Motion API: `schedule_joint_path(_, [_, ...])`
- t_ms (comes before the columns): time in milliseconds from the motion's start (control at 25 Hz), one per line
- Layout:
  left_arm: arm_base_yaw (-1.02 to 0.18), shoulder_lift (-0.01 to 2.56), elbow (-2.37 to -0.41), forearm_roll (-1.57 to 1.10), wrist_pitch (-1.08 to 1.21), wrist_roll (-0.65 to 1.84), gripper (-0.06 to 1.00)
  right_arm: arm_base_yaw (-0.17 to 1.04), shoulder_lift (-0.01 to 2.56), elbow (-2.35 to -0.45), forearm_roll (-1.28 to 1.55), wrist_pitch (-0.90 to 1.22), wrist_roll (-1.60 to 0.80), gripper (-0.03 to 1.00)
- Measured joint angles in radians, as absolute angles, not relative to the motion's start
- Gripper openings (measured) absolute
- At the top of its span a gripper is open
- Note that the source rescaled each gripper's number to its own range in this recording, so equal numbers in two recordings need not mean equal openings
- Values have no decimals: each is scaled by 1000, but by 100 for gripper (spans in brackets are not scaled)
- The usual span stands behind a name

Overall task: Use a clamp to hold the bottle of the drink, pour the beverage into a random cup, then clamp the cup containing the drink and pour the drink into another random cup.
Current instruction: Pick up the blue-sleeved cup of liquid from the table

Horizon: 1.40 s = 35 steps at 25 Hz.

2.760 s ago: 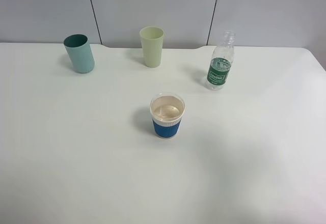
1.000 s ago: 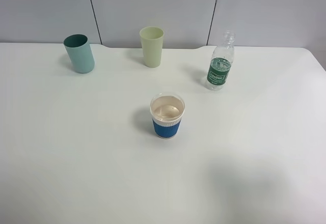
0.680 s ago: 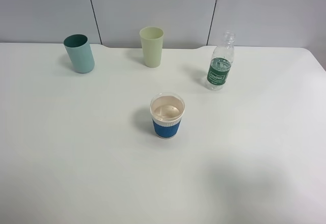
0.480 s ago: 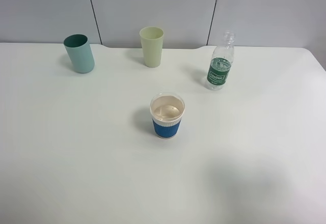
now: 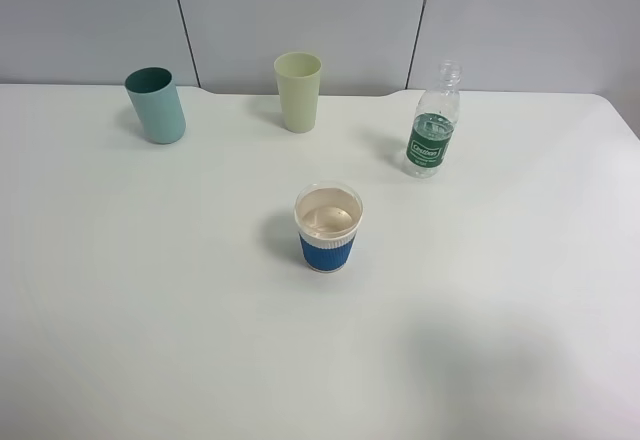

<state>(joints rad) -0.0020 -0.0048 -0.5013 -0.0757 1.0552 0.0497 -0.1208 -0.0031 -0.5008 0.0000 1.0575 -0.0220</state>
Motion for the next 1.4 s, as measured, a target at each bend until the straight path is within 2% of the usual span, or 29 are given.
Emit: schedule_joint_path(1400, [-2,-5,-501,-83,1055,50,100,-121,-3,-501,0,1057,-22,100])
